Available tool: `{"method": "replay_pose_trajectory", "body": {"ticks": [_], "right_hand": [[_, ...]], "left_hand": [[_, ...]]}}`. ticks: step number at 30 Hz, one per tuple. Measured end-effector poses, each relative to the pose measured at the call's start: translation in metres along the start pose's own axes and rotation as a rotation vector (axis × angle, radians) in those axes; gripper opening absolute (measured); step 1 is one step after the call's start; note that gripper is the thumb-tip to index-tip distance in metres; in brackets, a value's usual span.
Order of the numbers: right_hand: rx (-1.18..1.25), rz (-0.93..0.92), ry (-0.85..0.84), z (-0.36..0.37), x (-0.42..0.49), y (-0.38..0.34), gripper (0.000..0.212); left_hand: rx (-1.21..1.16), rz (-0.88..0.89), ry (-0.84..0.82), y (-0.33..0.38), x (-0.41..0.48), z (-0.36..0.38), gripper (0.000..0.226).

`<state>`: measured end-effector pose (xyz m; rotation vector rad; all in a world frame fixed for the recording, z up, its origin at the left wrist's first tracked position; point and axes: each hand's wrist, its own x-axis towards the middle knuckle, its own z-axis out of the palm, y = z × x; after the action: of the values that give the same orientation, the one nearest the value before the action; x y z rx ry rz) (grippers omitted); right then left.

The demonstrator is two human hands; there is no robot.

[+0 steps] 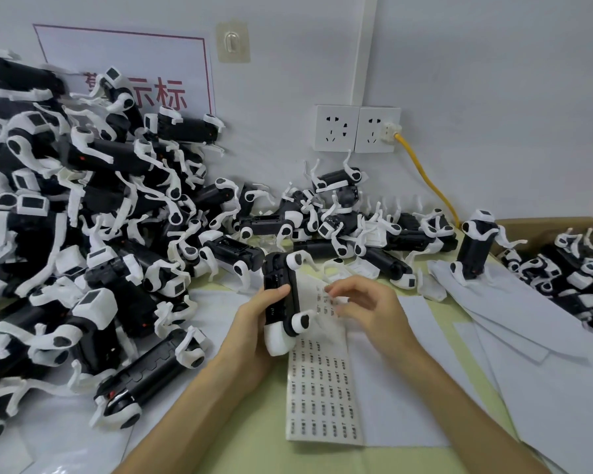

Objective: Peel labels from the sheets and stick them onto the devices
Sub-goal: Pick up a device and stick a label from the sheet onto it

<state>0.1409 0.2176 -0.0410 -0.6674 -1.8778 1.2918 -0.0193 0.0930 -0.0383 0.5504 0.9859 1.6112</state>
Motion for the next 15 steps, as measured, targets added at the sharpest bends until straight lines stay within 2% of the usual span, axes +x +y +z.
{"method": "replay_pose_trajectory", "body": {"ticks": [2,5,7,11,13,15], "right_hand": [[0.129,0.025,0.0,-0.002,0.001,-0.003,0.019],[0.218,0.095,0.001,-0.005,0.003,-0.003,0.032],[0.188,0.103,0.006,-0.007,0.004,-0.003,0.034],[0.146,0.068,0.001,-0.006,0.003,-0.007,0.027],[0.13,0.049,-0.016,-0.006,0.001,-0.011,0.029],[0.098,0.041,-0.019,-0.006,0.001,-0.011,0.037]], "left_hand": [[-0.025,0.019,0.074,0.001,0.001,-0.001,0.032],[0.017,0.137,0.167,0.005,0.007,-0.007,0.038],[0.08,0.181,0.126,0.009,0.009,-0.009,0.046],[0.154,0.149,-0.027,0.011,0.005,-0.008,0.074],[0.186,0.151,-0.063,0.009,0.004,-0.005,0.072],[0.214,0.163,-0.075,0.006,0.004,-0.003,0.06]]}}
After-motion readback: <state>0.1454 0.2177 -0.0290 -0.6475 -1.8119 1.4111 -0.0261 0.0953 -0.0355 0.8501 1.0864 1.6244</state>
